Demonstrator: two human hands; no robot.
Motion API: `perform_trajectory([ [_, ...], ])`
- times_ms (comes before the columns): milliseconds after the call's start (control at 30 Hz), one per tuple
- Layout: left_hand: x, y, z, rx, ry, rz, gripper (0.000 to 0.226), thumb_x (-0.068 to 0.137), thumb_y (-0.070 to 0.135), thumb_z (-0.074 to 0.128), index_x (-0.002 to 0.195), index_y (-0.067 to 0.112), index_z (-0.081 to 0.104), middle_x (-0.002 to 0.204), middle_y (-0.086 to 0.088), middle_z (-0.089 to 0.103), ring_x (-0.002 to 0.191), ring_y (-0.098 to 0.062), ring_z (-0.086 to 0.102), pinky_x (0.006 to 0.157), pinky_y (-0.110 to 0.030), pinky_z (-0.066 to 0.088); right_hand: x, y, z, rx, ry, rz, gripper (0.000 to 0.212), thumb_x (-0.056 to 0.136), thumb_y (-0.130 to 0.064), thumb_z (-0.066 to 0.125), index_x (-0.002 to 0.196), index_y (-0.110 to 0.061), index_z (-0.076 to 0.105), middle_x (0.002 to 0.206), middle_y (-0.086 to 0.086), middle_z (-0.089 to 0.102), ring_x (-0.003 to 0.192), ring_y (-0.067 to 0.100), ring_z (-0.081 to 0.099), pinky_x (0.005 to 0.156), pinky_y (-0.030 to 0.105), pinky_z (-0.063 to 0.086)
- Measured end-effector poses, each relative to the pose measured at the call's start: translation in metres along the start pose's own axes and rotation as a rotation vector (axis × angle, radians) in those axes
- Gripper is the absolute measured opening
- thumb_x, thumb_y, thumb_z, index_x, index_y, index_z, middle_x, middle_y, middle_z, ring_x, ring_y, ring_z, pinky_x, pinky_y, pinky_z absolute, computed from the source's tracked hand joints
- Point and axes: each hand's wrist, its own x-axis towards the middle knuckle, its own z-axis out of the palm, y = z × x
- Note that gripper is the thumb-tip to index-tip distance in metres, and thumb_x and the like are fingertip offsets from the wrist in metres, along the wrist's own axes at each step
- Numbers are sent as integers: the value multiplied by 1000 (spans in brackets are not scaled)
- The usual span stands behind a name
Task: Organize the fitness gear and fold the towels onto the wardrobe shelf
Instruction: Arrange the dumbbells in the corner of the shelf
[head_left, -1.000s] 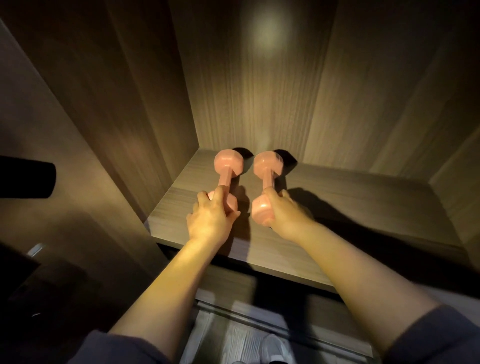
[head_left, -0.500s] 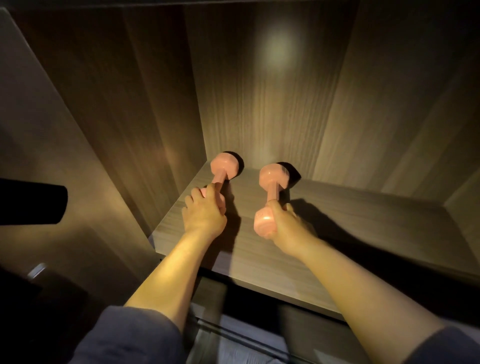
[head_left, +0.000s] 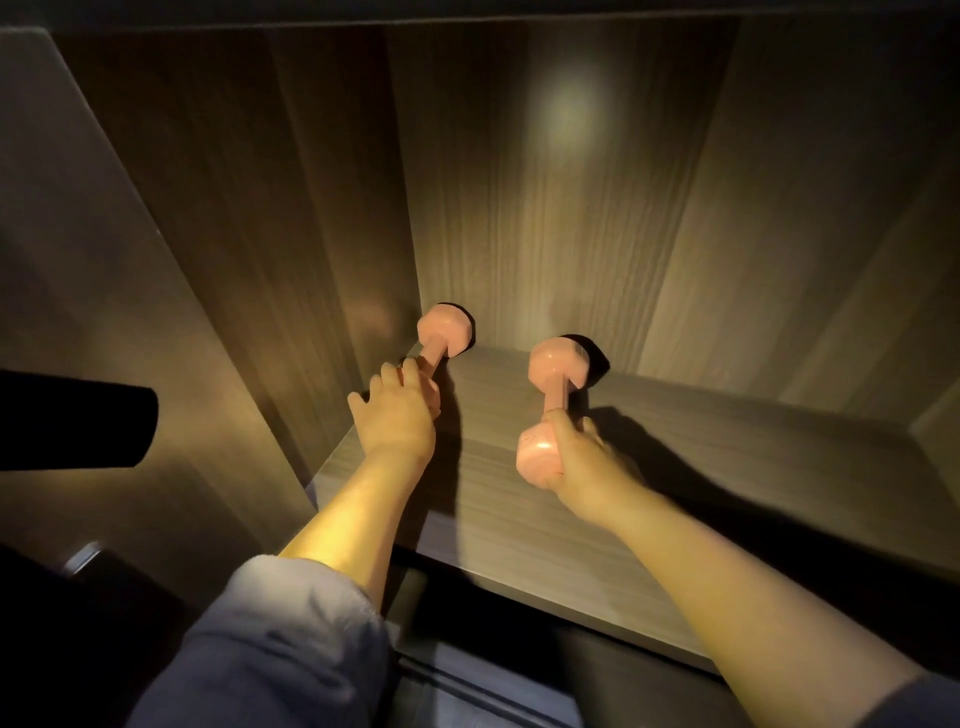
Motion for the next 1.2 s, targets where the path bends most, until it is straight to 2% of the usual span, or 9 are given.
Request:
perform_trajectory([
  [133, 5, 2, -2, 82, 16, 8, 68, 91, 23, 61, 149, 14, 26, 141, -11, 42, 129, -29, 41, 107, -47, 32, 3, 0, 1, -5, 12, 0, 71, 92, -7, 58, 144, -35, 19, 140, 6, 37, 117, 30, 51, 87, 40, 51],
  [433, 24, -10, -5, 252, 56, 77, 48, 99, 29, 47, 143, 10, 40, 136, -9, 49, 125, -28, 43, 105, -45, 33, 8, 3, 6, -1, 31, -29, 70, 92, -6, 57, 144, -35, 20, 137, 7, 39, 117, 29, 53, 91, 45, 52],
  [633, 26, -18, 0, 275, 63, 90, 54, 97, 28, 51, 146, 10, 36, 139, -8, 47, 127, -27, 42, 104, -45, 33, 8, 3, 6, 8, 31, -42, 70, 92, -6, 57, 144, -35, 20, 136, 7, 39, 117, 29, 53, 92, 47, 51],
  [767, 26, -19, -1, 208, 61, 70, 60, 99, 28, 48, 151, 8, 25, 148, -10, 39, 134, -29, 36, 108, -46, 31, 9, 2, 7, 1, 42, -48, 73, 92, -6, 58, 145, -35, 17, 136, 7, 40, 118, 30, 53, 93, 46, 51],
  [833, 16, -18, 1, 190, 76, 57, 68, 99, 26, 49, 154, 6, 15, 157, -12, 25, 144, -31, 22, 113, -49, 26, 10, 1, 8, -1, 44, -46, 72, 92, -7, 59, 144, -35, 18, 135, 6, 42, 117, 30, 53, 92, 45, 51],
  [900, -2, -11, 5, 53, 144, 58, 72, 96, 29, 54, 154, 8, 17, 160, -11, 18, 148, -31, 13, 115, -51, 22, 11, 3, 8, 27, 52, -41, 71, 92, -11, 61, 144, -36, 20, 136, 5, 43, 118, 29, 53, 91, 44, 51],
  [967, -23, 0, 10, -136, 159, 101, 66, 92, 26, 58, 150, 12, 30, 156, -9, 27, 146, -29, 18, 115, -52, 24, 12, 7, 7, 94, 54, -46, 74, 91, -18, 66, 146, -36, 20, 139, 4, 44, 121, 28, 52, 93, 45, 51],
  [1033, -40, 6, 17, -254, 98, 183, 59, 91, 24, 60, 146, 15, 40, 153, -6, 34, 145, -25, 22, 115, -50, 25, 9, 14, 6, 171, 45, -66, 75, 89, -24, 69, 146, -37, 22, 143, 3, 43, 124, 26, 50, 97, 47, 50],
  [1200, -61, 13, 22, -407, -31, 355, 61, 88, 29, 59, 144, 22, 39, 144, 0, 43, 136, -19, 32, 113, -43, 24, 1, 31, 6, 152, 12, -41, 86, 90, -41, 65, 152, -40, 6, 152, -1, 39, 132, 22, 47, 107, 47, 43],
])
